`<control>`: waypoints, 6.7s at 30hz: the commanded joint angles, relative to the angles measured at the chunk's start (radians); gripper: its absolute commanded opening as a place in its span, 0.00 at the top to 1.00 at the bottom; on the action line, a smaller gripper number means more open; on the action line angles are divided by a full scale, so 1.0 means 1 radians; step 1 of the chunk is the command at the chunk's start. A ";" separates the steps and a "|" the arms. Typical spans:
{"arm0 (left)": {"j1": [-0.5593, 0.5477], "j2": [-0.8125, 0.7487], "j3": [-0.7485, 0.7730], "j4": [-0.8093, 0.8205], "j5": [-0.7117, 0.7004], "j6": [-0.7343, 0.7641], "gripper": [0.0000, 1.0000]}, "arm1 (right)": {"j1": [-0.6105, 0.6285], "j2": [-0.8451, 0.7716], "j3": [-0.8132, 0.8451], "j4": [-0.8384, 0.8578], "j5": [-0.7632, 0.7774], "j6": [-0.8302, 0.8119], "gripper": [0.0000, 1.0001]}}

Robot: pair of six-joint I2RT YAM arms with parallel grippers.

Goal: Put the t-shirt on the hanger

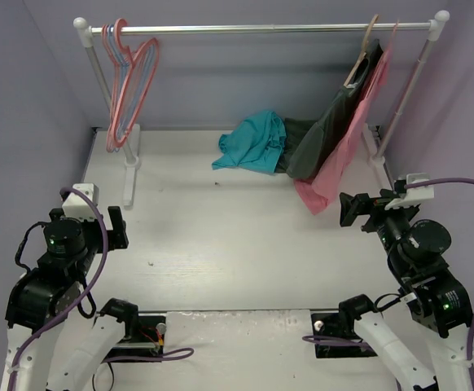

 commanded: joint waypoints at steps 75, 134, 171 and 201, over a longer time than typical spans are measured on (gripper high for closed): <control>-0.021 0.228 -0.048 0.117 0.182 -0.221 0.20 | 0.330 0.961 0.169 0.223 -0.032 -0.085 1.00; -0.197 0.447 -0.302 0.384 0.341 -0.432 0.35 | 0.415 0.972 0.021 0.198 -0.022 0.331 0.34; -0.420 0.788 -0.500 0.723 0.118 -0.894 1.00 | 0.355 0.834 -0.328 0.426 -0.077 0.410 0.45; -0.340 0.639 0.192 0.367 -0.046 -0.376 1.00 | 0.309 0.815 0.245 0.384 0.072 -0.023 1.00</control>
